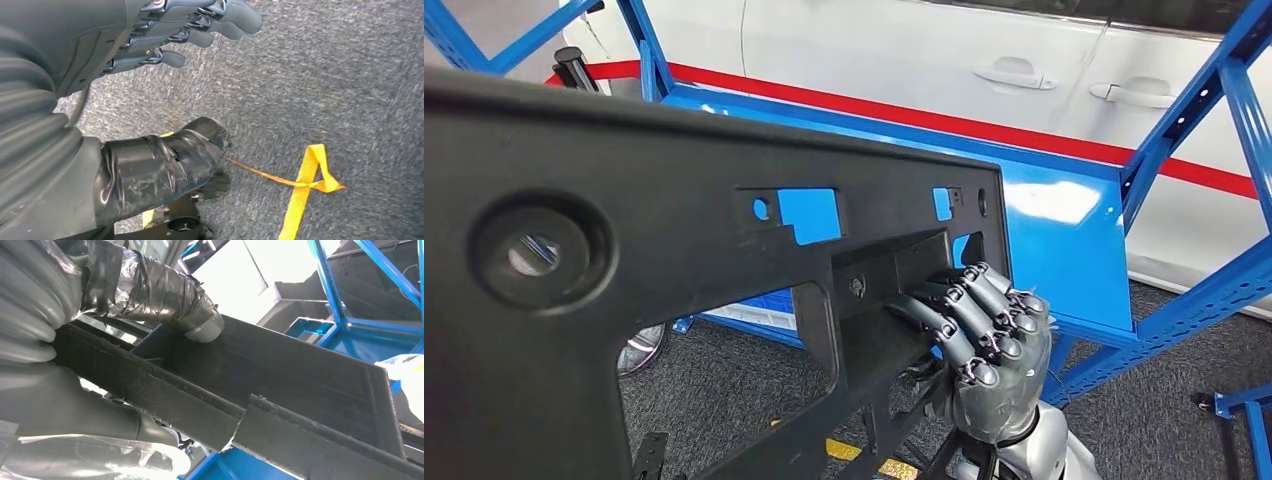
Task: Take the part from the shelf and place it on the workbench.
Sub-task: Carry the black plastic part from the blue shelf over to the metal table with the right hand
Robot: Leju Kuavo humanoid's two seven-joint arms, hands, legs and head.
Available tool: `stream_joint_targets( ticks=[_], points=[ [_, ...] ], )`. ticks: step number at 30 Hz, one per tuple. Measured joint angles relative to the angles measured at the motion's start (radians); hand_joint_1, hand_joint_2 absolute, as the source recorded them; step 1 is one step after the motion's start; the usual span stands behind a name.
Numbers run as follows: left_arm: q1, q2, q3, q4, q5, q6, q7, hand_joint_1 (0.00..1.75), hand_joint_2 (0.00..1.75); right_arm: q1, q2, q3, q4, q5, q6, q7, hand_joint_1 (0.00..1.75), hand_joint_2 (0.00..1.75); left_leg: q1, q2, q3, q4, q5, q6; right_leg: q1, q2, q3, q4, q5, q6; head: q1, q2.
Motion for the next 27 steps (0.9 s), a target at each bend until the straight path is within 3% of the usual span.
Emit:
stream_joint_targets(
  ticks=[2, 4, 6, 9, 10, 11, 13, 15, 16, 17, 19, 20, 21, 24, 25, 27],
  points=[
    [0.001, 0.000, -0.001, 0.000, 0.001, 0.002, 0.000, 0.00, 1.75, -0.002, -0.002, 0.002, -0.001, -0.017, 0.002, -0.005, 1.75, 1.75, -0.001, -0.002, -0.015, 0.012, 0.010, -0.012, 0.007, 0.003, 0.023, -0.048, -0.013, -0.010, 0.001, 0.000],
    [0.002, 0.000, -0.002, 0.000, 0.005, 0.003, -0.001, 0.00, 1.75, -0.005, -0.004, 0.005, 0.000, -0.044, 0.000, -0.012, 1.75, 1.75, 0.003, -0.004, -0.024, 0.017, 0.017, -0.024, 0.009, 0.001, 0.009, -0.050, 0.000, -0.027, 0.002, 0.000],
    [0.003, -0.001, -0.002, 0.000, 0.008, 0.002, -0.002, 0.00, 1.75, -0.012, -0.005, 0.007, 0.002, -0.074, -0.004, -0.021, 1.75, 1.75, 0.008, -0.005, -0.045, 0.058, -0.033, -0.034, 0.008, -0.004, -0.009, -0.055, 0.020, -0.045, -0.003, 0.000],
    [0.003, -0.004, -0.003, 0.000, 0.007, -0.004, 0.000, 0.00, 1.75, -0.016, -0.005, 0.008, 0.005, -0.106, -0.009, -0.034, 1.75, 1.75, 0.012, -0.005, -0.085, 0.221, -0.164, -0.043, 0.011, -0.008, -0.047, -0.055, 0.051, -0.056, -0.009, 0.000],
    [0.003, -0.004, -0.003, 0.000, 0.007, -0.007, 0.002, 0.00, 1.75, -0.016, -0.005, 0.009, 0.007, -0.114, -0.010, -0.039, 1.75, 1.75, 0.012, -0.005, -0.086, 0.263, -0.178, -0.044, 0.013, -0.008, -0.062, -0.055, 0.061, -0.057, -0.009, 0.000],
    [0.003, -0.003, -0.004, 0.000, 0.007, -0.009, 0.004, 0.00, 1.75, -0.015, -0.005, 0.009, 0.008, -0.123, -0.011, -0.043, 1.75, 1.75, 0.011, -0.005, -0.073, 0.277, -0.169, -0.043, 0.014, -0.008, -0.077, -0.053, 0.072, -0.057, -0.010, 0.000],
    [0.002, -0.003, -0.005, 0.000, 0.005, -0.011, 0.006, 0.00, 1.75, -0.013, -0.005, 0.009, 0.008, -0.140, -0.011, -0.053, 1.75, 1.75, 0.010, -0.006, 0.003, 0.205, -0.118, -0.037, 0.016, -0.008, -0.104, -0.052, 0.093, -0.054, -0.010, 0.000],
    [-0.002, -0.002, -0.008, 0.000, 0.002, -0.013, 0.006, 0.00, 1.75, -0.012, -0.005, 0.009, 0.008, -0.155, -0.012, -0.063, 1.75, 1.75, 0.006, -0.007, 0.108, 0.060, -0.107, -0.028, 0.017, -0.007, -0.121, -0.052, 0.112, -0.047, -0.009, 0.000],
    [-0.003, -0.002, -0.009, 0.000, 0.001, -0.014, 0.006, 0.00, 1.75, -0.010, -0.006, 0.009, 0.008, -0.162, -0.012, -0.069, 1.75, 1.75, 0.003, -0.008, 0.139, 0.008, -0.112, -0.025, 0.016, -0.008, -0.124, -0.055, 0.123, -0.042, -0.009, 0.000],
    [-0.004, -0.001, -0.012, 0.000, 0.000, -0.016, 0.007, 0.00, 1.75, -0.009, -0.006, 0.009, 0.009, -0.169, -0.012, -0.074, 1.75, 1.75, -0.001, -0.009, 0.153, -0.022, -0.118, -0.021, 0.015, -0.008, -0.124, -0.062, 0.134, -0.037, -0.011, 0.000],
    [-0.003, 0.000, -0.016, 0.000, 0.001, -0.017, 0.008, 0.00, 1.75, -0.006, -0.006, 0.009, 0.010, -0.178, -0.012, -0.081, 1.75, 1.75, -0.003, -0.009, 0.150, -0.038, -0.099, -0.013, 0.013, -0.008, -0.124, -0.074, 0.151, -0.025, -0.014, 0.000],
    [-0.003, 0.000, -0.018, 0.000, 0.002, -0.019, 0.008, 0.00, 1.75, -0.005, -0.006, 0.009, 0.012, -0.181, -0.012, -0.084, 1.75, 1.75, -0.001, -0.006, 0.146, -0.046, -0.087, -0.006, 0.013, -0.007, -0.128, -0.071, 0.142, -0.020, -0.016, 0.000],
    [-0.004, 0.000, -0.019, 0.000, 0.003, -0.020, 0.009, 0.00, 1.75, -0.004, -0.006, 0.009, 0.012, -0.183, -0.012, -0.086, 1.75, 1.75, 0.001, -0.004, 0.139, -0.052, -0.074, 0.002, 0.014, -0.007, -0.137, -0.049, 0.112, -0.018, -0.014, 0.000],
    [-0.004, 0.001, -0.019, 0.000, 0.005, -0.022, 0.010, 0.00, 1.75, 0.001, -0.006, 0.008, 0.015, -0.189, -0.013, -0.091, 1.75, 1.75, 0.000, 0.001, 0.099, -0.048, -0.041, 0.017, 0.014, -0.006, -0.180, 0.118, -0.028, -0.013, -0.011, 0.000],
    [-0.004, 0.001, -0.019, 0.000, 0.005, -0.023, 0.010, 0.00, 1.75, 0.003, -0.006, 0.008, 0.016, -0.190, -0.013, -0.092, 1.75, 1.75, -0.002, 0.001, 0.083, -0.044, -0.033, 0.017, 0.014, -0.006, -0.186, 0.172, -0.046, -0.011, -0.011, 0.000],
    [-0.004, 0.001, -0.020, 0.000, 0.006, -0.023, 0.010, 0.00, 1.75, 0.005, -0.006, 0.008, 0.017, -0.191, -0.014, -0.093, 1.75, 1.75, -0.003, 0.001, 0.050, -0.030, -0.019, 0.016, 0.015, -0.006, -0.155, 0.193, -0.020, -0.011, -0.011, 0.000]
  ],
)
